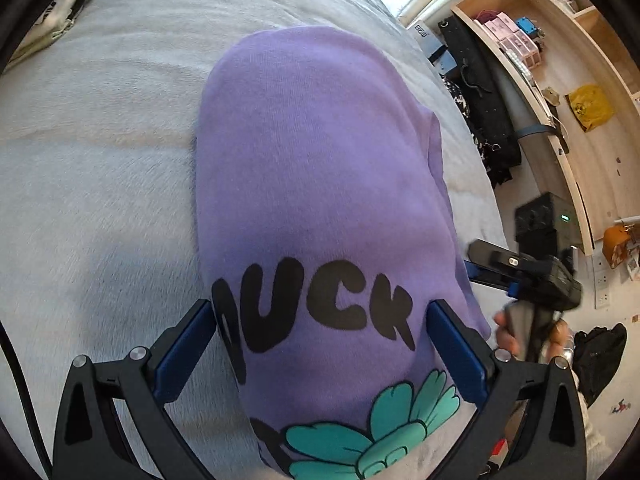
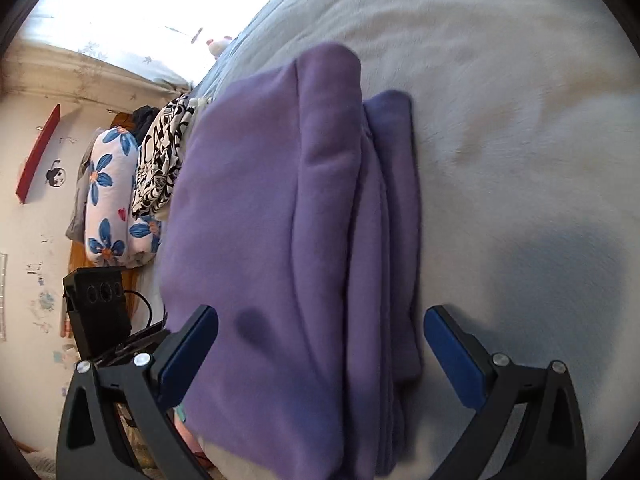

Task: Fold large clothes
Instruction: 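Slide both tools under the folded hoodie and grip it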

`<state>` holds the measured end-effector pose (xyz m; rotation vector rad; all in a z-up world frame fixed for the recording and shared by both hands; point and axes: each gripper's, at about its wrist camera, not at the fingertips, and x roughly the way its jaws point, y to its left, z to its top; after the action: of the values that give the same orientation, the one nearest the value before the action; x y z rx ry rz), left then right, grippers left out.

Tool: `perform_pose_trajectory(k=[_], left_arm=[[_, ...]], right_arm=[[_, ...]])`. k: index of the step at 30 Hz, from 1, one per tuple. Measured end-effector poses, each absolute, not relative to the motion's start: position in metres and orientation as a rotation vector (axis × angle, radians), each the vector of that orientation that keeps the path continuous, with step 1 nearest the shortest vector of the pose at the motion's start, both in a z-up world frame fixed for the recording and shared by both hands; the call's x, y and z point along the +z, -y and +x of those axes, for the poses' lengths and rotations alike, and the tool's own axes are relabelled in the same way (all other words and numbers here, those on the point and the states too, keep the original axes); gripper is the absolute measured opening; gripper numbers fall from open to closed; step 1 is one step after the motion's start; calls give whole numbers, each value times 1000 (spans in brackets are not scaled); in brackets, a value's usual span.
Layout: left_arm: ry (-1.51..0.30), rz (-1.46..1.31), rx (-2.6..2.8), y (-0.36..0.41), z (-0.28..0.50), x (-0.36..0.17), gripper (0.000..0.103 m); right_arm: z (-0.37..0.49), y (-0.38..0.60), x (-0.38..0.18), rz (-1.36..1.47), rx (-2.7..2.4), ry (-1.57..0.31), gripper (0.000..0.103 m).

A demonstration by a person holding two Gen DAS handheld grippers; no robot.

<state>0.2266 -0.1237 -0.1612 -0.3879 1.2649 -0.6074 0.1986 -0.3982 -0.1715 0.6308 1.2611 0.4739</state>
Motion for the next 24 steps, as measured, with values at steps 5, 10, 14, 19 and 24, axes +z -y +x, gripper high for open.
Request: perform_pose_trajectory(k=[5,10,14,19,24], left_arm=[[-1251,-430,-634,122,235,-170,103],[-1244,-466,-674,123,244,-181,103],[-1245,-496,-704,125,250,-190,103],[-1239,-540,-714,128,255,-195,103],[-1256,-545,-710,127,258,-197,103]], right_arm=[[222,386,-201,682,594,-1294,103],[236,381,-209,713,638,-1294,103],[237,378,-209,696,631,-1299,103],[236,378,-208,692,628,-1285,103],[235,369,-203,653,594,-1281,101]])
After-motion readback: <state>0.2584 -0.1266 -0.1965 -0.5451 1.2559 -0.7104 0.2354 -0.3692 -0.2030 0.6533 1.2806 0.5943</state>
